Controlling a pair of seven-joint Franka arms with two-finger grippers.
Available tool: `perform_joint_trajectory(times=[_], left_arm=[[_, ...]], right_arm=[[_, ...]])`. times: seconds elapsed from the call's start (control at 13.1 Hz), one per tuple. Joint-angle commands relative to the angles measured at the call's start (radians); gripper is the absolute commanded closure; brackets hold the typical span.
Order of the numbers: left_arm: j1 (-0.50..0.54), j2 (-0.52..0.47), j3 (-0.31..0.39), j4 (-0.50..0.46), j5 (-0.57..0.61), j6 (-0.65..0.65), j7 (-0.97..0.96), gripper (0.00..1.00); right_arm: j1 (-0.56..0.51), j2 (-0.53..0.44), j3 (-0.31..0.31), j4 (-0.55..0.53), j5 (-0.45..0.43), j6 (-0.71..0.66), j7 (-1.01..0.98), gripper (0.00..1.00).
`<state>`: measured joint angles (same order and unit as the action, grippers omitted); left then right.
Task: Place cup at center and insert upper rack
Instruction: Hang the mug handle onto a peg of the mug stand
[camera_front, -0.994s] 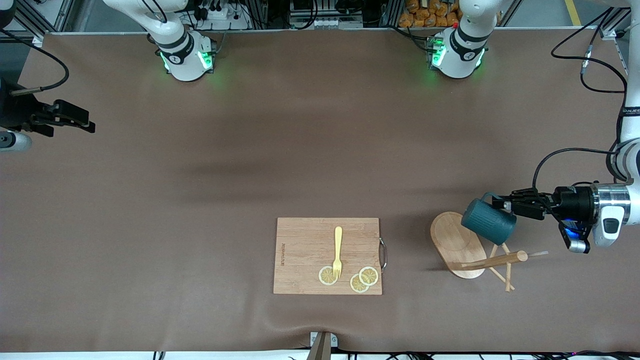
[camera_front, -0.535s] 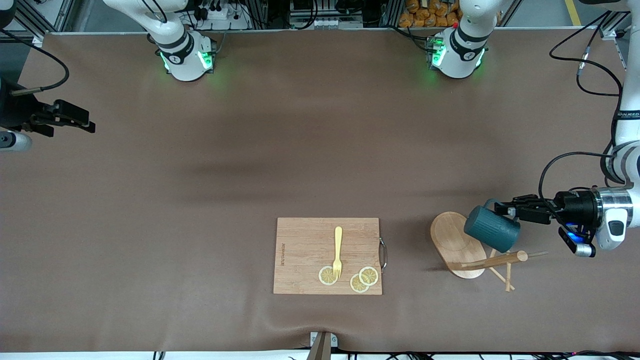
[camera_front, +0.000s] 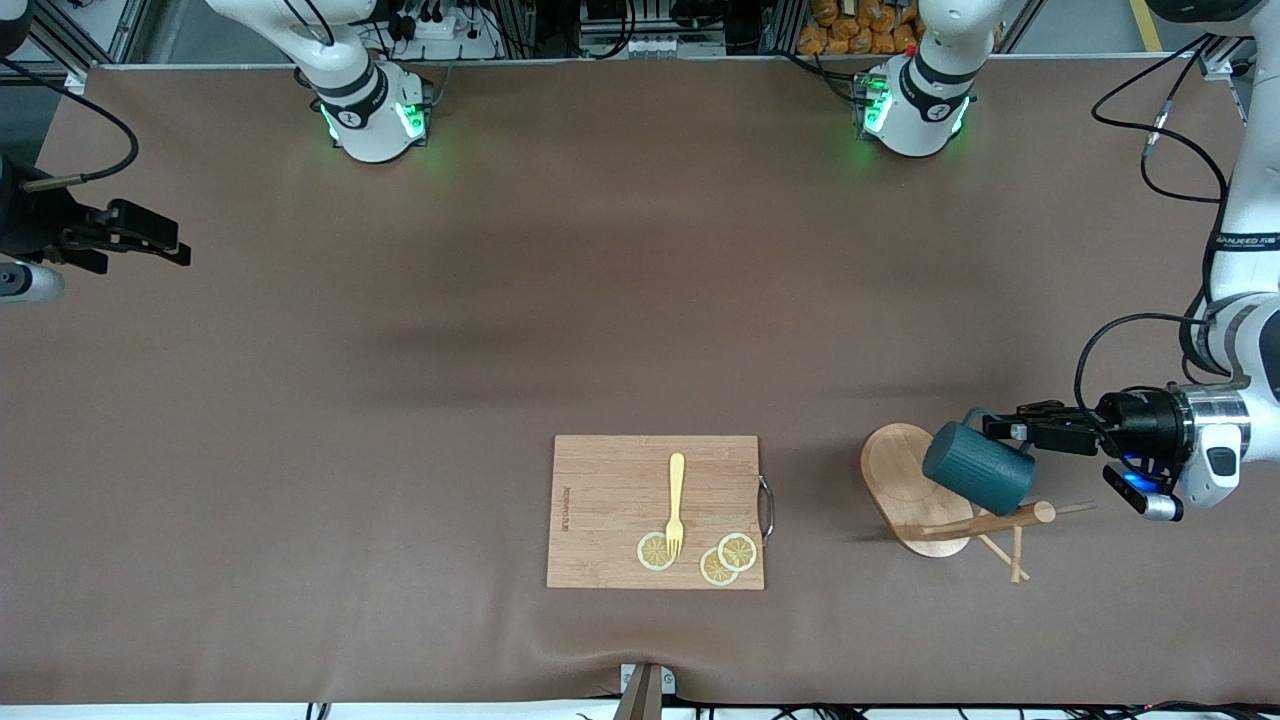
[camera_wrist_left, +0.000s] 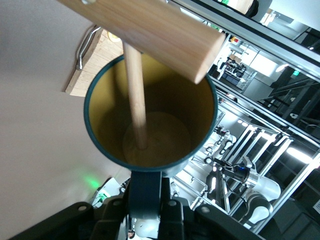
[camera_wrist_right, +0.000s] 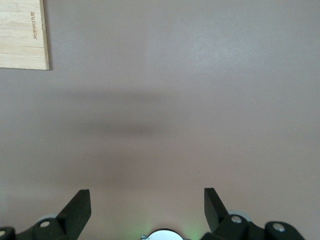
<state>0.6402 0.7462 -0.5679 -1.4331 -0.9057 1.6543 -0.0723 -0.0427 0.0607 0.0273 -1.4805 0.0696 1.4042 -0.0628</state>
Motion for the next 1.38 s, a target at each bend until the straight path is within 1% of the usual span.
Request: perform_joint_trajectory(times=[0.0,0.31,0.54,0.92,0.99,1.07,1.22,1.3], left_arm=[[0.004,0.025,0.003,0.016,-0.053,-0.001,0.026,1.00],[0.006,0.050,0.008,0.016,-0.059,-0.001,0.045,1.00],[0.007,0.059,0.016,0.016,-0.094,-0.001,0.055,1.00],[0.006,0.082,0.016,0.014,-0.104,-0.002,0.058,0.94],[0.006,0.088,0.016,0.016,-0.104,-0.002,0.058,0.91],[0.006,0.096,0.016,0.016,-0.105,-0.002,0.058,0.85],[0.006,0.117,0.016,0.016,-0.136,-0.002,0.058,0.68],[0.004,0.117,0.016,0.016,-0.150,-0.002,0.057,0.53]], right_arm=[[-0.006,-0.004,0.006,-0.001,0.009,0.004,0.017,0.00],[-0.006,-0.004,0.006,-0.001,0.009,0.004,0.017,0.00],[-0.006,-0.004,0.005,-0.001,0.009,0.004,0.017,0.00],[-0.006,-0.004,0.006,0.000,0.009,0.004,0.015,0.00],[-0.006,-0.004,0.006,-0.001,0.010,0.004,0.015,0.00],[-0.006,-0.002,0.006,0.000,0.010,0.004,0.015,0.00],[-0.006,-0.002,0.006,0.000,0.009,0.004,0.014,0.00],[-0.006,-0.002,0.006,0.000,0.009,0.004,0.014,0.00]])
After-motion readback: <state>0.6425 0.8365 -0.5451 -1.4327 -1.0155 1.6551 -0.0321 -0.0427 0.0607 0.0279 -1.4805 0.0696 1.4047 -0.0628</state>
